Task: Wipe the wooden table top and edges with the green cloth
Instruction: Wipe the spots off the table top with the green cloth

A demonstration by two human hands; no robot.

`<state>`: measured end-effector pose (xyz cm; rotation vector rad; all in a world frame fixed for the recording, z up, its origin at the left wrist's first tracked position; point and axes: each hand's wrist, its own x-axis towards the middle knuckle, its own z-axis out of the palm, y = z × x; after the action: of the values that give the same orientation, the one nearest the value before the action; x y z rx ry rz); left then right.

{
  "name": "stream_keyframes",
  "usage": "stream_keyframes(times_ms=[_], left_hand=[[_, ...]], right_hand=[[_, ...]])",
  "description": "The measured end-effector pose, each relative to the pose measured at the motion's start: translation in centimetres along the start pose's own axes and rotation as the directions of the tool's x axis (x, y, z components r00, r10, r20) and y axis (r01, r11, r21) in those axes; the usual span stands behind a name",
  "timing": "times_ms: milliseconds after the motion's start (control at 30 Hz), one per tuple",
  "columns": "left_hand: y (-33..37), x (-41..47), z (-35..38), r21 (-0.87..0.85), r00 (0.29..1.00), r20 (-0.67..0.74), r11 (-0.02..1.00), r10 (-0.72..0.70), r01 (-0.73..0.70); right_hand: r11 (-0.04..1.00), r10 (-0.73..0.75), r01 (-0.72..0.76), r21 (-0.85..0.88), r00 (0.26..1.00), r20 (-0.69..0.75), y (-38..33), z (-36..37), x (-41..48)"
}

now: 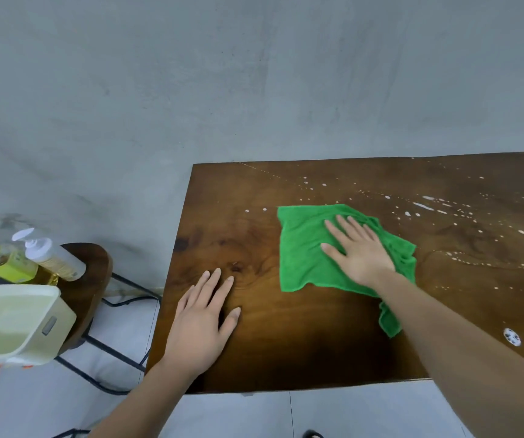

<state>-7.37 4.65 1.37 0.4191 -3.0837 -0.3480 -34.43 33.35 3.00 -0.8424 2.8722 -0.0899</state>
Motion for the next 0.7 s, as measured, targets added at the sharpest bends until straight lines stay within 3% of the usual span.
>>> stream_keyframes(times_ms=[167, 333, 467, 700], left_hand=[[-1.2, 3.2, -1.5, -0.013, 0.999, -0.032, 1.0, -0.027, 0.026], [-3.1, 6.7, -1.7, -0.009, 0.996, -0.032, 0.996, -0.086, 0.086], [-4.7, 9.5, -1.8, -0.011, 0.988, -0.055, 0.99, -0.143, 0.143], [-5.4, 12.2, -1.2, -0.068, 0.973, -0.057, 0.973, -0.224, 0.22]], right_hand=[[0.958, 0.28, -0.276, 0.07, 0.959, -0.039, 4.2, 0.2, 1.5], [0.919, 0.389, -0.385, 0.079, 0.921, -0.031, 0.2, 0.4, 3.8], [0.962, 0.267, -0.265, 0.062, 0.963, -0.033, -6.2, 0.5, 6.9], [0.996, -0.073, 0.073, 0.047, 0.997, -0.004, -19.1, 0.8, 11.3]])
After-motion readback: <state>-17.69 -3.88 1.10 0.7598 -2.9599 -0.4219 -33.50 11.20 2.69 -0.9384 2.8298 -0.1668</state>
